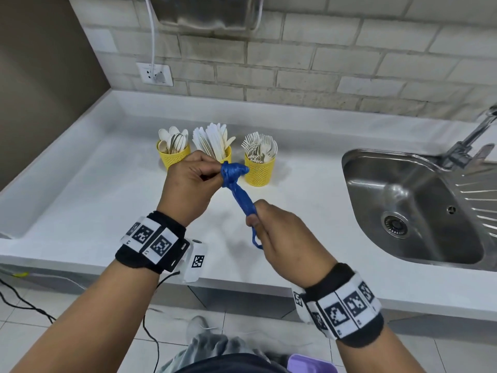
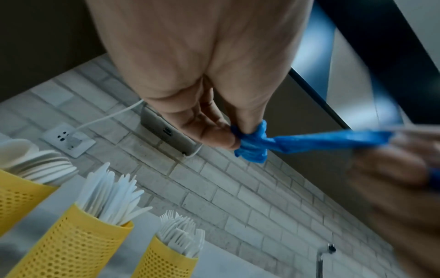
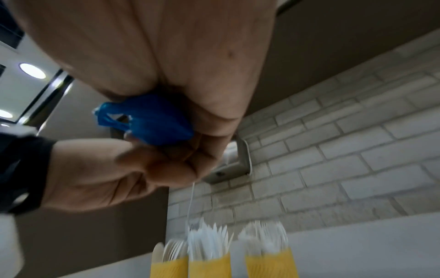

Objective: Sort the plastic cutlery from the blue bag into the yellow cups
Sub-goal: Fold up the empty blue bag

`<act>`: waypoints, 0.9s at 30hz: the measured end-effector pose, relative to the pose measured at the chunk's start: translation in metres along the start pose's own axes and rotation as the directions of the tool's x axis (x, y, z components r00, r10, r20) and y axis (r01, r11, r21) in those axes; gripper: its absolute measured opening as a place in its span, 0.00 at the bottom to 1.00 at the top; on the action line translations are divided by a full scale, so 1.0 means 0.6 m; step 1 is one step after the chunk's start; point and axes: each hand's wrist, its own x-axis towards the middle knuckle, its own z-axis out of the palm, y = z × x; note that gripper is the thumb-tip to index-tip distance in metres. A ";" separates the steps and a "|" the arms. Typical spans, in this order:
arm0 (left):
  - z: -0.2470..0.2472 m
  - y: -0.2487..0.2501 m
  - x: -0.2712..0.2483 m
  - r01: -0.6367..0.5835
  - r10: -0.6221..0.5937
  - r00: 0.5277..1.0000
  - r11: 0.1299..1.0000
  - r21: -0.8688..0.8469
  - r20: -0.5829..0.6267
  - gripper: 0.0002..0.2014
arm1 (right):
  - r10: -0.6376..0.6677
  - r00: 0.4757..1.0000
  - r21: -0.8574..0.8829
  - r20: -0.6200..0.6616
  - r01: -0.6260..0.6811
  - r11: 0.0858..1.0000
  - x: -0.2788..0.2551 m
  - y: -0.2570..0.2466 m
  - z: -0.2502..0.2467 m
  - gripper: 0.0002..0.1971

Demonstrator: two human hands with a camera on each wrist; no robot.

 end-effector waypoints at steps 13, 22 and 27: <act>-0.006 0.057 -0.028 -0.074 0.169 0.925 0.958 -0.276 0.340 0.06 | -0.115 0.973 0.118 -0.200 0.140 0.983 0.119 0.022 -0.093 0.09; 0.000 0.033 -0.036 -0.011 0.028 0.998 0.962 -0.273 0.057 0.15 | 0.097 0.985 0.319 -0.141 -0.047 0.946 0.065 0.020 0.042 0.10; 0.001 0.032 -0.041 0.030 -0.028 1.000 0.994 -0.106 0.013 0.14 | 0.095 0.993 0.210 -0.075 -0.077 0.975 0.030 0.009 0.049 0.09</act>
